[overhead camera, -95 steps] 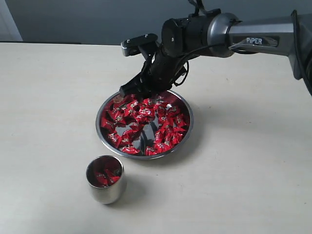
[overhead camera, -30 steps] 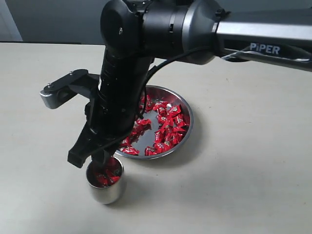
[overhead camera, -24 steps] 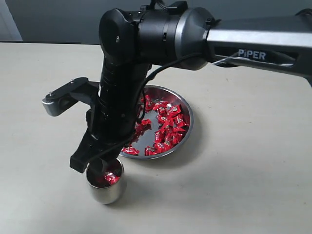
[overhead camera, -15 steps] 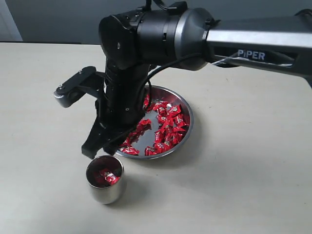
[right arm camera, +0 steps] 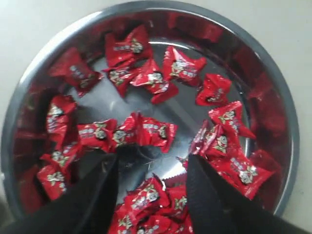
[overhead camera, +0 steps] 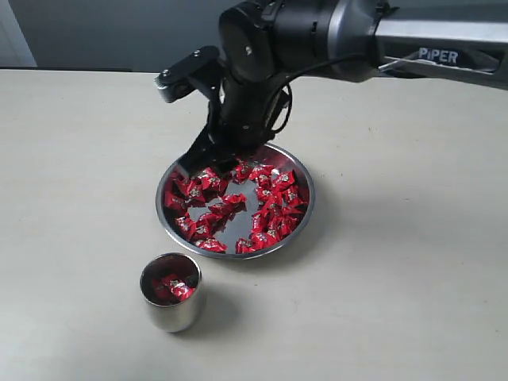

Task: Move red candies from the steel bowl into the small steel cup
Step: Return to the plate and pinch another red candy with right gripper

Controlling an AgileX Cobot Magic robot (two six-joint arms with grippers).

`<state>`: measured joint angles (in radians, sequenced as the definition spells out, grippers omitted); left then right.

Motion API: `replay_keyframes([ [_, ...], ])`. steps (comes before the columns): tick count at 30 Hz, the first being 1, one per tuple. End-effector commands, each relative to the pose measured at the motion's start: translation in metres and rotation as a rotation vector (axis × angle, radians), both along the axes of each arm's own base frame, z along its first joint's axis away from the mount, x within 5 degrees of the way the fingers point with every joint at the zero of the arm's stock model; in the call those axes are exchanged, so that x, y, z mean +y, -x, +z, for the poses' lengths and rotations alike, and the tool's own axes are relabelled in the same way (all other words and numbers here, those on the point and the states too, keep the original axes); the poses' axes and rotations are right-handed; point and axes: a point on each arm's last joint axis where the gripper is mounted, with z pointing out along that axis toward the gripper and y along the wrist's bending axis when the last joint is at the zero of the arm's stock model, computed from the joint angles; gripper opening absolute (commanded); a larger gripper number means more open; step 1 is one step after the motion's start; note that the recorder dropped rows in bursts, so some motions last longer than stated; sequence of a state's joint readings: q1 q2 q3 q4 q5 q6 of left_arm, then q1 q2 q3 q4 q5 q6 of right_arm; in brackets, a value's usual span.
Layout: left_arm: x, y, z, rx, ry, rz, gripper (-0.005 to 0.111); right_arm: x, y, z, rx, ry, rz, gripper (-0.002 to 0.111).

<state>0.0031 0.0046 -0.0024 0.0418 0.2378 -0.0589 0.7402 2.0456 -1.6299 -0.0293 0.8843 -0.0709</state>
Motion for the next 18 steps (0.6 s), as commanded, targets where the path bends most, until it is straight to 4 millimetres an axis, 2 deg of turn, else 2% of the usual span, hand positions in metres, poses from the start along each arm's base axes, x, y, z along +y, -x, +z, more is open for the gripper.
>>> replay_keyframes([
  [1,0.000,0.000,0.000,-0.008,0.001,0.005,0.000,-0.010,-0.018,-0.025,0.075,-0.039,-0.053,0.045],
  [7,0.000,0.000,0.000,-0.008,0.001,0.005,0.000,-0.006,-0.027,-0.062,0.144,-0.080,-0.063,0.045],
  [18,0.000,0.000,0.000,-0.008,0.001,0.005,0.000,-0.002,-0.032,-0.092,0.148,-0.087,-0.067,0.045],
])
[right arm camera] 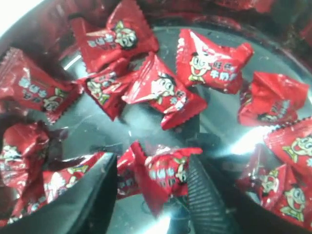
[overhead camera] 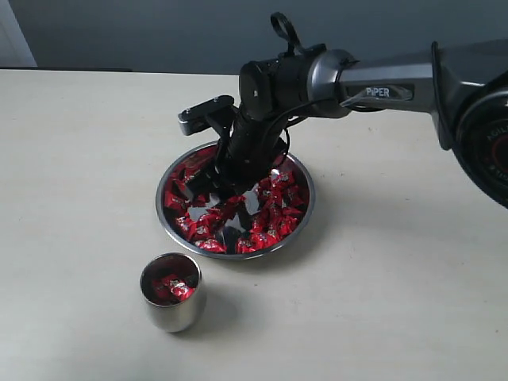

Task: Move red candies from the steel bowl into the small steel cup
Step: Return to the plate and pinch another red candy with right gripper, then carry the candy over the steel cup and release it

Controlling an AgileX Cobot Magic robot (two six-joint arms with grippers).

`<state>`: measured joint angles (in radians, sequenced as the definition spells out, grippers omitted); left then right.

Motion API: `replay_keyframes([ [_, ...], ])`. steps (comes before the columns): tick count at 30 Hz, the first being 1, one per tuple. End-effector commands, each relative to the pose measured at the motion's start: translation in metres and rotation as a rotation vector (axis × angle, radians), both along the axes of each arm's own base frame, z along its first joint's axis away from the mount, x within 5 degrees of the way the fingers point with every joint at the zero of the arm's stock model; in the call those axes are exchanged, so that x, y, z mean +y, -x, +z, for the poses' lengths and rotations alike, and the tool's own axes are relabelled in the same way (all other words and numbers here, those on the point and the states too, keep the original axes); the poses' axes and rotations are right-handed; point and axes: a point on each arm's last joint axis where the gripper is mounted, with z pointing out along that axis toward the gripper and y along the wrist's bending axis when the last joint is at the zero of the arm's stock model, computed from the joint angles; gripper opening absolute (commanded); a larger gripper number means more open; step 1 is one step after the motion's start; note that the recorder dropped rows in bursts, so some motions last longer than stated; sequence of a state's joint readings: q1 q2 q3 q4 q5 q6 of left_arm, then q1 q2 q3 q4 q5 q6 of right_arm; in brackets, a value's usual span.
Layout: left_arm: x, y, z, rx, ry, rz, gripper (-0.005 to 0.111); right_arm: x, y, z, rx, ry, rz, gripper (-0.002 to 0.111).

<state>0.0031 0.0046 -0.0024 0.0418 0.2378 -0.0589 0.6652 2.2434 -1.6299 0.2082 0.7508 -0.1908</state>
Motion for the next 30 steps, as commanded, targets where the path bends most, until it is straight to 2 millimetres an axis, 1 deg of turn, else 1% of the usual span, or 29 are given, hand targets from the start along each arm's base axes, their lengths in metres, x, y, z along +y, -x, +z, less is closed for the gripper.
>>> replay_keyframes([
  [1,0.000,0.000,0.000,-0.008,0.001,0.005,0.000,-0.002,-0.004,-0.010,-0.003,0.013,0.005,0.045],
  [4,0.000,0.000,0.000,-0.008,0.001,0.005,0.000,-0.002,-0.004,-0.010,-0.005,0.011,0.005,0.043],
  [6,0.000,0.000,0.000,-0.008,0.001,0.005,0.000,-0.002,-0.004,-0.009,-0.009,0.009,0.005,0.035],
  [7,0.000,0.000,0.000,-0.008,0.001,0.005,0.000,-0.002,-0.004,-0.008,-0.012,0.007,0.004,0.021],
  [8,0.000,0.000,0.000,-0.008,0.001,0.005,0.000,-0.002,-0.004,-0.008,-0.015,0.007,0.005,0.016],
  [9,0.000,0.000,0.000,-0.008,0.001,0.005,0.000,-0.002,-0.005,-0.005,-0.022,0.007,0.005,0.002],
  [10,0.000,0.000,0.000,-0.008,0.001,0.005,0.000,-0.002,-0.004,-0.003,-0.021,0.004,0.000,-0.001],
  [15,0.000,0.000,0.000,-0.008,0.001,0.005,0.000,-0.005,-0.001,0.031,-0.048,-0.023,-0.004,-0.001],
  [17,0.000,0.000,0.000,-0.008,0.001,0.005,0.000,-0.008,0.003,0.058,-0.078,-0.049,0.000,-0.001],
  [18,0.000,0.000,0.000,-0.008,0.001,0.005,0.000,-0.009,0.006,0.065,-0.074,-0.050,0.002,-0.001],
  [19,0.000,0.000,0.000,-0.008,0.001,0.005,0.000,-0.011,0.011,0.076,-0.055,-0.051,0.008,-0.001],
  [20,0.000,0.000,0.000,-0.008,0.001,0.005,0.000,-0.010,0.017,0.083,-0.025,-0.065,0.010,-0.001],
  [22,0.000,0.000,0.000,-0.008,0.001,0.005,0.000,-0.008,0.036,0.097,0.061,-0.081,0.096,-0.001],
  [23,0.000,0.000,0.000,-0.008,0.001,0.005,0.000,-0.002,0.050,0.105,0.108,-0.107,0.174,-0.001],
  [24,0.000,0.000,0.000,-0.008,0.001,0.005,0.000,0.003,0.058,0.108,0.125,-0.120,0.223,-0.001],
  [25,0.000,0.000,0.000,-0.008,0.001,0.005,0.000,0.011,0.071,0.114,0.143,-0.138,0.292,-0.001],
  [27,0.000,0.000,0.000,-0.008,0.001,0.005,0.000,0.021,0.085,0.118,0.142,-0.147,0.349,-0.001],
  [30,0.000,0.000,0.000,-0.008,0.001,0.005,0.000,0.034,0.101,0.119,0.141,-0.140,0.408,-0.001],
])
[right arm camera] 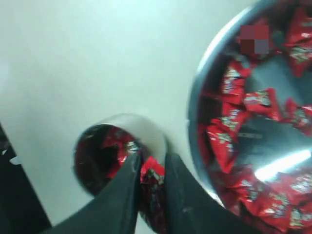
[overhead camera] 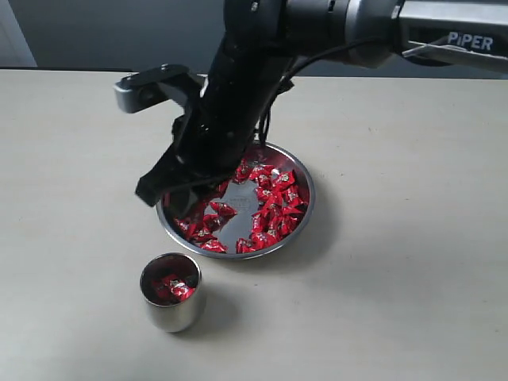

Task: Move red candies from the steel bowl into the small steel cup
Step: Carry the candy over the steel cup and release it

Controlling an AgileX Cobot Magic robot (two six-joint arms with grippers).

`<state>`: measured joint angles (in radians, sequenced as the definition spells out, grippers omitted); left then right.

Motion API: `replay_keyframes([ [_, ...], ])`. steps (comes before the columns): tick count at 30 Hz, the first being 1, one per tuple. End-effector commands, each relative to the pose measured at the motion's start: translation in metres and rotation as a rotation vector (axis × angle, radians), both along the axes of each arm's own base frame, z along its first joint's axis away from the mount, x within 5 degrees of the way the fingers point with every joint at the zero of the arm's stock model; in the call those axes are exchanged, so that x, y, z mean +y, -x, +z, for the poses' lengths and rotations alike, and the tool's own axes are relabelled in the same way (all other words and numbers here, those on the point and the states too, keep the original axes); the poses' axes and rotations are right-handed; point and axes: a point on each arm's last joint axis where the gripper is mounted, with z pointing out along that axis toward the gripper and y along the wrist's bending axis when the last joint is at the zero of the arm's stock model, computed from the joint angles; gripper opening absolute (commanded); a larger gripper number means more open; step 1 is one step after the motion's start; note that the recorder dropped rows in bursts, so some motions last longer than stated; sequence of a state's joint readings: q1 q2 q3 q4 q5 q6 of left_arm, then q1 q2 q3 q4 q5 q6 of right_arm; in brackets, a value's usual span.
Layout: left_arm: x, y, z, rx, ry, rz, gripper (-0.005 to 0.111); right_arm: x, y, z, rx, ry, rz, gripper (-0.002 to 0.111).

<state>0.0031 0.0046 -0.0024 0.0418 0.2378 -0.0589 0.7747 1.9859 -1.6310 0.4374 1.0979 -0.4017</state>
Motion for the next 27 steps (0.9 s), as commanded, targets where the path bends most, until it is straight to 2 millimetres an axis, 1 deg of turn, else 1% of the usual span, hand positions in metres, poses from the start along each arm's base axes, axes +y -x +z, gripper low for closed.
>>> replay_keyframes([
  [1,0.000,0.000,0.000,-0.008,0.001,0.005,0.000,0.015,0.024,0.006,-0.005,-0.008,0.101,-0.001],
  [4,0.000,0.000,0.000,-0.008,0.001,0.005,0.000,0.022,0.034,0.004,-0.005,0.002,0.137,-0.001],
  [8,0.000,0.000,0.000,-0.008,0.001,0.005,0.000,0.025,0.040,0.000,0.003,0.029,0.181,0.000],
  [10,0.000,0.000,0.000,-0.008,0.001,0.005,0.000,0.024,0.041,-0.002,0.013,0.041,0.189,0.008],
  [14,0.000,0.000,0.000,-0.008,0.001,0.005,0.000,0.024,0.041,-0.008,0.034,0.060,0.196,0.037],
  [15,0.000,0.000,0.000,-0.008,0.001,0.005,0.000,0.024,0.041,-0.009,0.039,0.064,0.197,0.041],
  [16,0.000,0.000,0.000,-0.008,0.001,0.005,0.000,0.024,0.041,-0.009,0.040,0.062,0.197,0.043],
  [23,0.000,0.000,0.000,-0.008,0.001,0.005,0.000,0.024,0.039,-0.010,0.017,0.077,0.200,0.042],
  [25,0.000,0.000,0.000,-0.008,0.001,0.005,0.000,0.020,0.031,-0.012,-0.046,0.114,0.167,0.042],
  [27,0.000,0.000,0.000,-0.008,0.001,0.005,0.000,0.017,0.018,-0.015,-0.120,0.148,0.080,0.042],
])
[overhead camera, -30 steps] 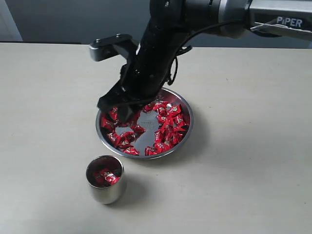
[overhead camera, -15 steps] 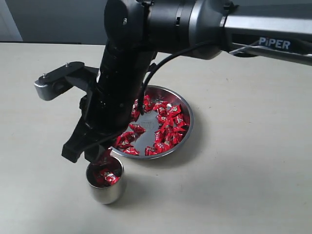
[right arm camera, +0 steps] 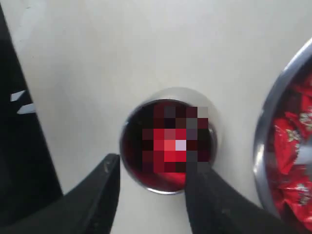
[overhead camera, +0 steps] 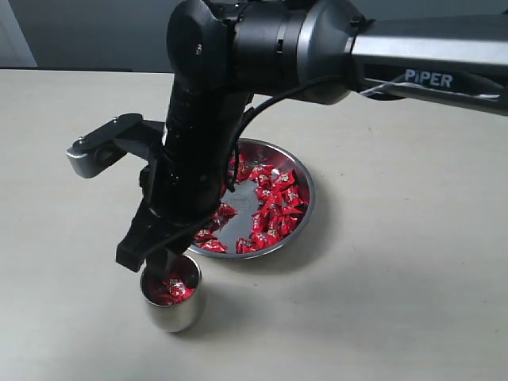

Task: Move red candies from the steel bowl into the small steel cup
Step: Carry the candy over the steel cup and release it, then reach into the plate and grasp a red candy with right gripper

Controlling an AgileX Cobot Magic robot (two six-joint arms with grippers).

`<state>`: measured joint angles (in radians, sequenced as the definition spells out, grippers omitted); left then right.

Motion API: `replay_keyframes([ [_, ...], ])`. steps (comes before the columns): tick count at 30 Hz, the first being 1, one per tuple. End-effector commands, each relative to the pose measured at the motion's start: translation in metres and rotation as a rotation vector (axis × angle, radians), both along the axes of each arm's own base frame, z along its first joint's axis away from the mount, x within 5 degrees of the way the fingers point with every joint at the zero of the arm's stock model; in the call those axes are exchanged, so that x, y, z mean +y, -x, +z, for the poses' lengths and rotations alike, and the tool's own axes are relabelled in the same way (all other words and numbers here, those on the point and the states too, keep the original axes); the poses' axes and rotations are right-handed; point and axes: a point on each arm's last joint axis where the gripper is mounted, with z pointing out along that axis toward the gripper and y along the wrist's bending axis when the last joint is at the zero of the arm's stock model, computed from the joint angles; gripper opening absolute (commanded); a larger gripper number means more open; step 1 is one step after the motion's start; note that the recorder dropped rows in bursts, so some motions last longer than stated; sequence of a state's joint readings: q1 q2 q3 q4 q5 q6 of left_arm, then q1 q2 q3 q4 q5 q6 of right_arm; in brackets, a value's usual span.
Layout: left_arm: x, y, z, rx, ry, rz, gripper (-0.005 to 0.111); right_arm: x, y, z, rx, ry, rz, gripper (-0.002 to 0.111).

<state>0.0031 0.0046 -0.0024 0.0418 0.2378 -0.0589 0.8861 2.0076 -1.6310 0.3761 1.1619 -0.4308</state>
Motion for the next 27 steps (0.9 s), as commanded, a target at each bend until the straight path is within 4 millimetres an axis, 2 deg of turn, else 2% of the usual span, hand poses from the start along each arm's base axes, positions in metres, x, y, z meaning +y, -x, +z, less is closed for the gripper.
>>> replay_keyframes([
  [1,0.000,0.000,0.000,-0.008,0.001,0.005,0.000,-0.009,-0.026,-0.005,-0.178,0.060,-0.135,0.042],
  [5,0.000,0.000,0.000,-0.008,0.001,0.005,0.000,-0.017,-0.053,-0.016,-0.288,0.079,-0.251,0.042],
  [15,0.000,0.000,0.000,-0.008,0.001,0.005,0.000,-0.032,-0.098,-0.064,-0.287,0.051,-0.386,0.042],
  [21,0.000,0.000,0.000,-0.008,0.001,0.005,0.000,-0.039,-0.109,-0.086,-0.236,0.061,-0.439,0.042],
  [27,0.000,0.000,0.000,-0.008,0.001,0.005,0.000,-0.036,-0.108,-0.089,-0.210,0.035,-0.442,0.042],
])
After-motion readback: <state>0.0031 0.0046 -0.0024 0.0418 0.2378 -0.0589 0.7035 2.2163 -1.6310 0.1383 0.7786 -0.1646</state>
